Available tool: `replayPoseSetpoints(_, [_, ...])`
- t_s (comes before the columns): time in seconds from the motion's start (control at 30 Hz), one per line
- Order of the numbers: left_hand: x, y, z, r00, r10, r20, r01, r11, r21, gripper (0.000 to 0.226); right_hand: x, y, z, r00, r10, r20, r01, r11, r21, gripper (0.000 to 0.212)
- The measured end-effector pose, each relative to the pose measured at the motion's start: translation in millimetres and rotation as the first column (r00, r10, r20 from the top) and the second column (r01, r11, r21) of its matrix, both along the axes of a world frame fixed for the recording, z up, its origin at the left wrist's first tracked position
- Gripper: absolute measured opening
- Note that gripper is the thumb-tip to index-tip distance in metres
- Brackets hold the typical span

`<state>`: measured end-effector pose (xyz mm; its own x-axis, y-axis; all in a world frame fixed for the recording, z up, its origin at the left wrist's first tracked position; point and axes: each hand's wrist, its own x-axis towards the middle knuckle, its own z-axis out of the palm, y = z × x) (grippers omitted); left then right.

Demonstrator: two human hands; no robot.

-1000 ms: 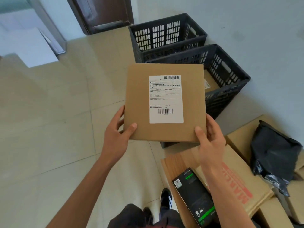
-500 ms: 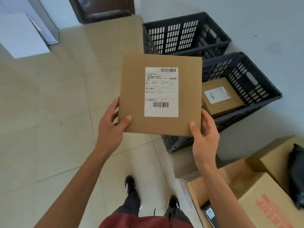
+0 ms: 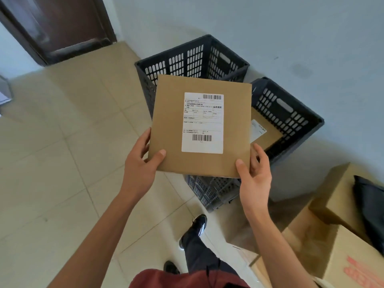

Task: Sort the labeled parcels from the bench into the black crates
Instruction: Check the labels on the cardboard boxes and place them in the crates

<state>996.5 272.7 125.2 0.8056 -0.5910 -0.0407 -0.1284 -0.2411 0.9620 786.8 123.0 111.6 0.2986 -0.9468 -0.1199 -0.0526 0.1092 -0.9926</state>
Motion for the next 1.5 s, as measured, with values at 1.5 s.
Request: replayPoseSetpoints(1.5, [61.7,-431.5,-156.7,0.598,-0.749,-0.285,0.761,0.419,0.495,0.08,51.2,-229.2,-144.2,0.795,-0.327,-0.51,0.53,0.783,0.325,0.099])
